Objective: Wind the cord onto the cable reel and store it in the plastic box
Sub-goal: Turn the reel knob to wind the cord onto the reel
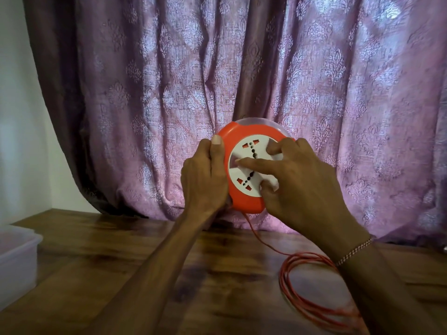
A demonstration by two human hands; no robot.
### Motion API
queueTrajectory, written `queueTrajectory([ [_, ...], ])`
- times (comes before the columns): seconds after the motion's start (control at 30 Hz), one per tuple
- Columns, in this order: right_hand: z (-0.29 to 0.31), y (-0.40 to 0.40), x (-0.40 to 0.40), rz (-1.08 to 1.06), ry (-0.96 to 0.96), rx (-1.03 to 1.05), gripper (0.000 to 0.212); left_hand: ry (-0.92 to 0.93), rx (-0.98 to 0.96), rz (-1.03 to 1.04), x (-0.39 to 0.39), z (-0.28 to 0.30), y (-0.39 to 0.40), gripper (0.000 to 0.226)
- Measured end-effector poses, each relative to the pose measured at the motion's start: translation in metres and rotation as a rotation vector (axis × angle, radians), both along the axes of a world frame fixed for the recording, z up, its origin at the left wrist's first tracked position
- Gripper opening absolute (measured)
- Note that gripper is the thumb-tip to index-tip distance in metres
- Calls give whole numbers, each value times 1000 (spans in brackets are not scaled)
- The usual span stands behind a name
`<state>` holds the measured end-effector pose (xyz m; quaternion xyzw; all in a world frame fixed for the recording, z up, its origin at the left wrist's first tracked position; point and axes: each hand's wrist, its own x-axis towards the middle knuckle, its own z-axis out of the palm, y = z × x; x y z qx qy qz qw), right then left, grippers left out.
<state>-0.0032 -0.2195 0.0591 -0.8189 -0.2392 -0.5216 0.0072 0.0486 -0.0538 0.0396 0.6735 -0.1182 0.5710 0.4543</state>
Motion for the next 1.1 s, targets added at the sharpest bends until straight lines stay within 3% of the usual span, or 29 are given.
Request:
queueTrajectory([
  [0.1,-4,4,1,1,-39,143,53,10,0,-1,-2,1,-1,49],
  [0.23,-5,10,3,-63,-62,300,65,14,-1,-3,-5,3,-1,49],
  [0.37,-4,9,2,-64,-113,270,59,10,7,-21,-4,2,0,50],
  [0.57,4,-1,-1,117,-14,106,25,-6,-9,-2,0,2,3,50],
  [0.73,4,1,-5,39,139,-133,59,-20,-6,11,1,2,4,48],
  [0.93,0,1,0,6,103,-94,48,-10,30,17,-2,2,1,48],
  [1.1,-5,2,1,3,62,66,54,1,51,35,-1,0,-1,48],
])
